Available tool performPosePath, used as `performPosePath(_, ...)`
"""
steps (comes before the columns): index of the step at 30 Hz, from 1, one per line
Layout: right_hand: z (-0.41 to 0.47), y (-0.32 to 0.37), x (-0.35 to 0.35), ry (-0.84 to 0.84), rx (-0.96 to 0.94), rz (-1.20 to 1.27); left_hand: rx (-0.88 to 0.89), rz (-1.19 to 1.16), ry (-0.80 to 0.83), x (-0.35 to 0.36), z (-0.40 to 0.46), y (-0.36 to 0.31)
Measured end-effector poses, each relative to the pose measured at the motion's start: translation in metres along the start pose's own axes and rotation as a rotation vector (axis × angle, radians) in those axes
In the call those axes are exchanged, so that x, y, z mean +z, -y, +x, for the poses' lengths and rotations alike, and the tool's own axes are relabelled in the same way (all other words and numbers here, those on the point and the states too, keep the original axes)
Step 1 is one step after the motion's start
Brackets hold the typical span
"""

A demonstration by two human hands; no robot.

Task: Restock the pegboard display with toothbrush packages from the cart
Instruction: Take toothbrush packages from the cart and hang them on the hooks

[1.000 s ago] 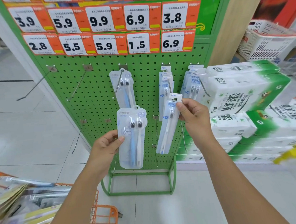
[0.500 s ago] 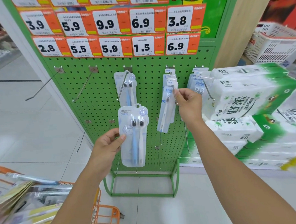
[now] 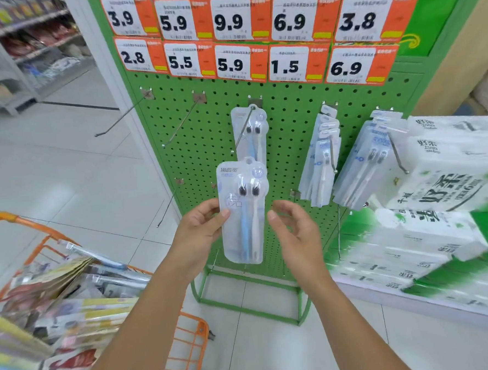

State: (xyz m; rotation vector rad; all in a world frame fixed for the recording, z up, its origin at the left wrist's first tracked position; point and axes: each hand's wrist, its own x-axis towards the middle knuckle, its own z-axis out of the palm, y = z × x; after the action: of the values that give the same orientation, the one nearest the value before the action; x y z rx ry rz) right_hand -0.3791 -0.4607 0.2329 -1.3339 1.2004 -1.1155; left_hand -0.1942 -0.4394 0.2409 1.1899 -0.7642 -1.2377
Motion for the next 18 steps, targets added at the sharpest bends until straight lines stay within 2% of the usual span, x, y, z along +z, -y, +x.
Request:
performPosePath(2, 0.004, 0.014, 0.01, 0.141, -0.084, 0.008, 0.034, -0.035, 0.01, 0.0, 0.002, -0.005)
performPosePath(8, 0.035, 0.031, 0.031, 0.202, -0.155, -0.024, 0.055, -0.006, -0.044, -0.017, 0.013, -0.009)
performPosePath(15, 0.046, 0.014, 0.047, 0.066, -0.098, -0.031, -0.003, 0.059, -0.037, -0.028, 0.031, -0.009)
performPosePath(18, 0.057, 0.015, 0.052, -0.003, -0.103, -0.057, 0.013, 0.133, -0.135, -0.022, 0.04, -0.014)
